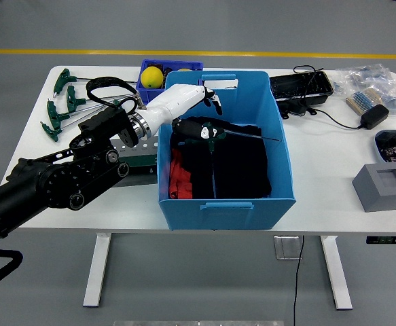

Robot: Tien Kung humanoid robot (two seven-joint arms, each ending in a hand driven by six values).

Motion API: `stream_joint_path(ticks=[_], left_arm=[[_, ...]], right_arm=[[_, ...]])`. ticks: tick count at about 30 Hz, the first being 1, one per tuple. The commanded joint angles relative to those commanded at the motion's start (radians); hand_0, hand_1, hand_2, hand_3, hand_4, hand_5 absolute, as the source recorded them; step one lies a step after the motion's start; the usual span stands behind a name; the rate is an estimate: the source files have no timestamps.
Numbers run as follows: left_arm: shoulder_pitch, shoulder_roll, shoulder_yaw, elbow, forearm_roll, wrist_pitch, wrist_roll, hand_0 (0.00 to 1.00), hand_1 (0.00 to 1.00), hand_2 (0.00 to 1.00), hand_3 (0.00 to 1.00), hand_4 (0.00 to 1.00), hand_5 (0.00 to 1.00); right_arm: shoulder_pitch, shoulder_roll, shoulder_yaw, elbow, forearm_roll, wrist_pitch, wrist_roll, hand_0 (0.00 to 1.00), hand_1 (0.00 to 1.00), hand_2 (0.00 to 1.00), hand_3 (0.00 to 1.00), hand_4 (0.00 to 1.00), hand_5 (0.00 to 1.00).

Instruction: Lift tool from toolbox,place it in box,lift tool from toolbox,place it in box

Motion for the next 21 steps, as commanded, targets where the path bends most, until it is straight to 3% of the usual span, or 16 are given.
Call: stream_joint_path(ticks=[7, 8, 13, 16, 19, 20, 21], left_arm=[[0.025, 0.021, -0.017, -0.008, 0.02, -0.025, 0.004, 0.753, 0.703, 0.804, 0.573, 0.825, 0.424], [0.033, 0.025, -0.03, -0.012, 0.024, -0.027, 0.005, 0.824, 0.757, 0.822, 0.576, 0.83, 0.426], [0.107, 0.052, -0.154, -0.056, -0.002, -0.02, 0.002, 0.824, 0.757, 0.822, 0.576, 0.83, 0.426], [0.192, 0.075, -0.27, -0.123, -0.019, -0.034, 0.011, 0.819, 0.752, 0.809, 0.586, 0.845, 0.467], [0.298, 0.097, -0.394, -0.237, 0.041, -0.075, 0.049, 0.819, 0.752, 0.809, 0.586, 0.845, 0.467], [0.326, 0.103, -0.439, -0.274, 0.058, -0.083, 0.056, 0.788, 0.728, 0.73, 0.583, 0.855, 0.489], [0.357, 0.113, -0.485, -0.319, 0.081, -0.097, 0.066, 0.788, 0.728, 0.73, 0.583, 0.855, 0.489]], right_arm=[[-0.005, 0.002, 0.031, 0.0, -0.026, 0.004, -0.006, 0.684, 0.667, 0.725, 0.571, 0.805, 0.678], [-0.006, 0.003, 0.033, 0.0, -0.027, 0.004, -0.007, 0.686, 0.669, 0.725, 0.571, 0.803, 0.677], [-0.002, 0.006, 0.025, 0.0, -0.015, 0.001, -0.003, 0.686, 0.669, 0.725, 0.571, 0.803, 0.677], [0.001, 0.007, 0.004, 0.0, 0.013, -0.003, 0.003, 0.684, 0.669, 0.724, 0.569, 0.803, 0.68], [-0.002, 0.008, -0.032, 0.0, 0.072, -0.011, 0.016, 0.684, 0.669, 0.724, 0.569, 0.803, 0.68], [-0.003, 0.009, -0.04, 0.0, 0.087, -0.013, 0.018, 0.684, 0.668, 0.724, 0.569, 0.796, 0.678], [-0.005, 0.009, -0.047, 0.001, 0.1, -0.016, 0.021, 0.684, 0.668, 0.724, 0.569, 0.796, 0.678]])
